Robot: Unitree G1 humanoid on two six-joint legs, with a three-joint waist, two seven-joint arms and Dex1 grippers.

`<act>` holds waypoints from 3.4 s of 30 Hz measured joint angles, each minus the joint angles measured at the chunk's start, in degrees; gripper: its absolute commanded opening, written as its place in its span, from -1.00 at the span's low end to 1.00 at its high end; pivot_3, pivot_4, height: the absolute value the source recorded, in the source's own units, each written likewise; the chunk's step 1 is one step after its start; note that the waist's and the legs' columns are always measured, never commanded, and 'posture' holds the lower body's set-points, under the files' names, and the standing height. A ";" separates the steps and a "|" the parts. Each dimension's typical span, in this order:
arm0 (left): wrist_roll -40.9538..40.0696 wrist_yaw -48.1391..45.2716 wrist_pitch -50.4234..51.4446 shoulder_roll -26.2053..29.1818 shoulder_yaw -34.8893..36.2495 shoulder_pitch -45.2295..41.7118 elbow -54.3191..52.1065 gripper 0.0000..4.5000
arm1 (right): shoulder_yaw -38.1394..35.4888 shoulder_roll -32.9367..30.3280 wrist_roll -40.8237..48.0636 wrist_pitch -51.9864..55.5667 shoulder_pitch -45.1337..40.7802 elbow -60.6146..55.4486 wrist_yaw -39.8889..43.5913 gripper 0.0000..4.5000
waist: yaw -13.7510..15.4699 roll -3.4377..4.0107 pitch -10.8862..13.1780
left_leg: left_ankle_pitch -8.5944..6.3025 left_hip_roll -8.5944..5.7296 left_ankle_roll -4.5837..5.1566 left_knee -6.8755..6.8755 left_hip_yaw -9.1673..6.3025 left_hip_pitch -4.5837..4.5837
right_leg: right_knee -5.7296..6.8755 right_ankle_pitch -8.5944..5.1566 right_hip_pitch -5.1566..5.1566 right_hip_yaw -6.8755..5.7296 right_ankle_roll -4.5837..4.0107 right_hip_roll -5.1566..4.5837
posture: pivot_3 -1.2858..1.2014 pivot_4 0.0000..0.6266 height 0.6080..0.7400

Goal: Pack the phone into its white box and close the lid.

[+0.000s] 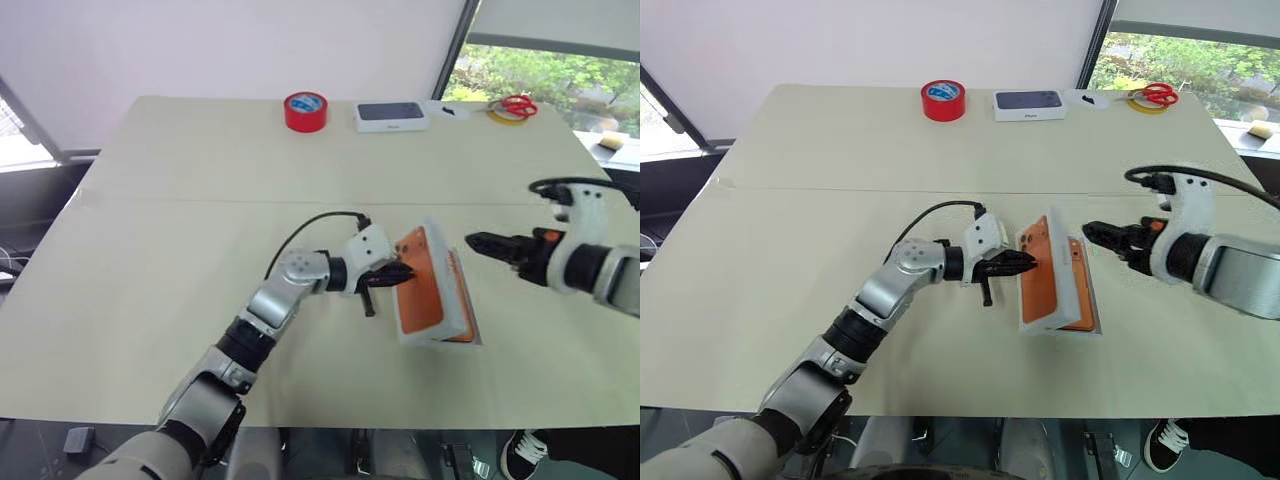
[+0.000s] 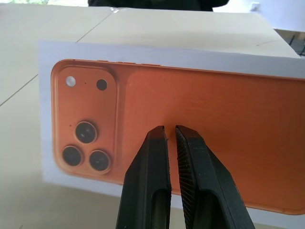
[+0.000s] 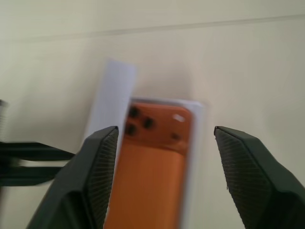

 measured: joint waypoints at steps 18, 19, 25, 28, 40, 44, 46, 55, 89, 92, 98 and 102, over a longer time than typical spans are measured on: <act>-1.18 -0.78 12.64 7.37 1.84 0.39 -5.92 -0.82 | 10.54 -0.30 -43.75 -1.52 5.21 -10.67 21.96 -0.98 | -0.01 0.04 -0.02 | 0.01 0.00 -0.02 -0.01 -0.08 0.00 | 0.00 -0.01 -0.02 0.00 0.01 0.01 | 0.03 -0.52 0.85; -0.84 -1.82 12.78 8.62 0.87 0.41 -6.64 -0.82 | 10.66 0.32 -44.92 -1.58 5.11 -10.66 22.58 -0.98 | 0.02 0.03 -0.01 | 0.01 0.00 -0.02 -0.01 -0.09 0.00 | 0.00 -0.01 0.00 0.00 0.01 0.01 | 0.03 -0.52 0.85; 2.77 -2.25 12.50 7.63 -4.70 0.37 -5.03 -0.82 | 11.71 3.35 -50.68 -1.30 4.19 -10.53 26.49 -0.98 | 0.31 0.03 -0.01 | 0.00 -0.04 -0.01 0.01 -0.09 -0.02 | -0.05 -0.01 0.01 -0.01 0.01 -0.04 | 0.03 -0.52 0.85; 4.26 -1.24 11.60 4.98 -6.58 -0.41 -2.52 -0.82 | 11.71 4.62 -52.95 -0.95 3.42 -10.48 27.77 -0.98 | 0.07 0.03 -0.01 | 0.00 -0.02 -0.01 0.00 -0.10 -0.01 | -0.05 -0.01 0.01 -0.01 0.01 -0.01 | 0.03 -0.52 0.85; 5.79 2.92 9.83 -1.77 -5.65 -2.27 3.67 -0.82 | 11.27 9.01 -58.54 3.20 3.13 -11.98 31.14 -0.98 | 0.12 0.03 -0.01 | 0.00 -0.03 -0.01 0.00 -0.10 -0.01 | -0.04 -0.01 0.01 -0.01 0.01 -0.03 | 0.03 -0.52 0.85; 4.79 2.71 9.92 -1.90 -4.40 -2.17 3.30 -0.82 | 10.36 10.04 -59.68 4.85 3.44 -13.07 31.65 -0.98 | 0.05 0.03 -0.01 | 0.00 -0.03 -0.01 0.00 -0.11 -0.01 | -0.04 -0.01 0.01 -0.01 0.01 -0.03 | 0.03 -0.52 0.85; 4.74 2.68 9.92 -1.90 -4.19 -2.18 2.84 -0.82 | 10.04 10.94 -60.48 5.36 3.53 -13.21 31.91 -0.98 | 0.08 0.03 -0.01 | 0.00 -0.03 -0.01 0.00 -0.11 -0.01 | -0.04 -0.01 0.02 -0.01 0.01 -0.03 | 0.03 -0.52 0.85; 4.74 2.60 9.92 -1.97 -4.19 -2.18 2.84 -0.82 | 9.89 12.55 -63.68 6.83 3.80 -14.13 33.37 -0.98 | 0.07 0.04 -0.01 | 0.00 -0.03 -0.01 0.00 -0.11 -0.01 | -0.04 -0.01 0.02 -0.01 0.01 -0.03 | 0.03 -0.52 0.85; 3.33 7.40 9.92 -0.14 5.89 -7.35 4.78 -0.82 | -1.40 18.15 -66.04 -1.11 12.38 -22.86 44.24 -0.98 | -0.08 0.04 -0.02 | 0.01 -0.02 -0.02 0.00 -0.18 0.03 | 0.01 -0.01 0.03 -0.03 0.01 0.00 | 0.03 -0.52 0.85; 1.67 7.70 9.81 4.89 11.27 -6.26 0.69 -0.82 | -1.84 19.99 -70.15 -8.94 11.27 -20.91 42.85 -0.98 | 0.05 0.04 -0.02 | 0.02 -0.04 -0.03 0.01 -0.15 0.04 | 0.01 -0.02 0.07 -0.03 0.03 0.00 | 0.03 -0.52 0.85; -0.77 8.95 9.82 16.52 21.51 -0.32 -2.30 -0.82 | -1.63 23.80 -70.67 -16.08 6.43 -14.84 44.96 -0.98 | -0.08 0.04 -0.01 | 0.19 -0.02 -0.32 0.00 -0.13 0.07 | 0.09 -0.02 0.04 -0.03 0.03 0.02 | 0.03 -0.52 0.85; -3.86 8.96 9.84 22.45 27.99 3.83 -3.03 -0.82 | -0.04 25.24 -68.83 -17.40 2.34 -12.57 47.64 -0.98 | -0.08 0.03 -0.01 | 0.17 -0.02 -0.30 -0.01 -0.12 0.07 | 0.09 -0.02 0.04 -0.03 0.03 0.02 | 0.03 -0.52 0.85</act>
